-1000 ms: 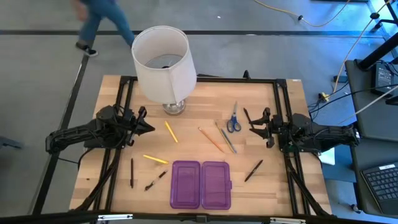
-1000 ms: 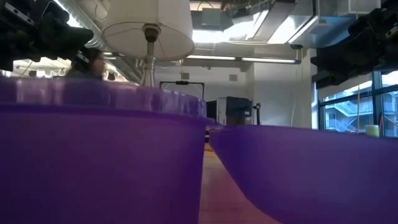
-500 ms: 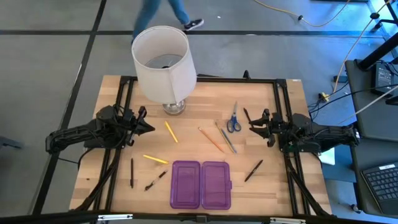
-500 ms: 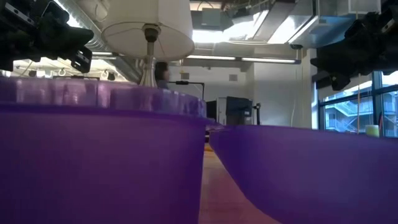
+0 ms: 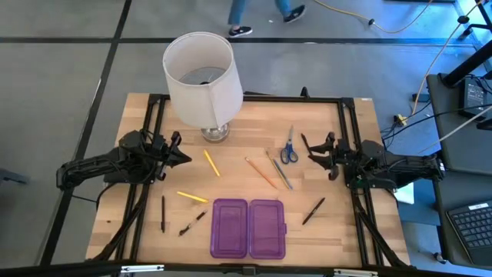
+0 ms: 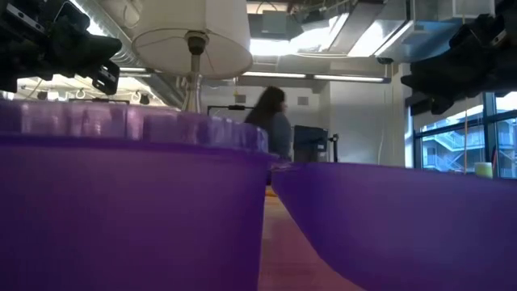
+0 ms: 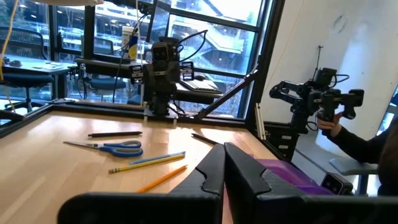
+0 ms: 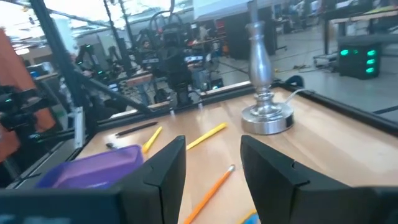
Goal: Pick & place school supplies into a supply box
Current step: Put the bottom left black pen into the violet supply box
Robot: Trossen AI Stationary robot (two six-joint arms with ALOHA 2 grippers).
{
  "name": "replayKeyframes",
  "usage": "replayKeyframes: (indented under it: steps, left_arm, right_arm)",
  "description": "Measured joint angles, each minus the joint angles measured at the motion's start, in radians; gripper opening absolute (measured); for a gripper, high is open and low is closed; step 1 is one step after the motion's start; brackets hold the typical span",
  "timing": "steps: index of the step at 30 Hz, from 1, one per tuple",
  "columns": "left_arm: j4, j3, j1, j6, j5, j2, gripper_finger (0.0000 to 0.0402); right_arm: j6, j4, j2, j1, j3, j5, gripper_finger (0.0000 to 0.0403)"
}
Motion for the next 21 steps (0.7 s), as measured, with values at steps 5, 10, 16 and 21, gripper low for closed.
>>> replayKeyframes:
  steps: [5, 10, 16, 21]
  left_arm:
    - [0.010, 0.000, 0.000, 0.000, 0.000, 0.000, 0.0005]
    - [0.039, 0.000, 0.000, -0.010, -0.002, 0.000, 0.0033]
    - [0.049, 0.000, 0.000, -0.026, -0.102, 0.000, 0.0106]
    - [0.056, 0.000, 0.000, -0.029, -0.113, 0.000, 0.0145]
  right_arm:
    - [-0.024, 0.005, 0.000, 0.000, 0.000, 0.038, 0.0158]
    - [-0.043, 0.005, 0.000, 0.000, 0.000, 0.038, 0.0158]
    - [-0.050, 0.005, 0.000, 0.000, 0.000, 0.039, 0.0158]
    - [-0.048, 0.005, 0.000, 0.000, 0.000, 0.039, 0.0158]
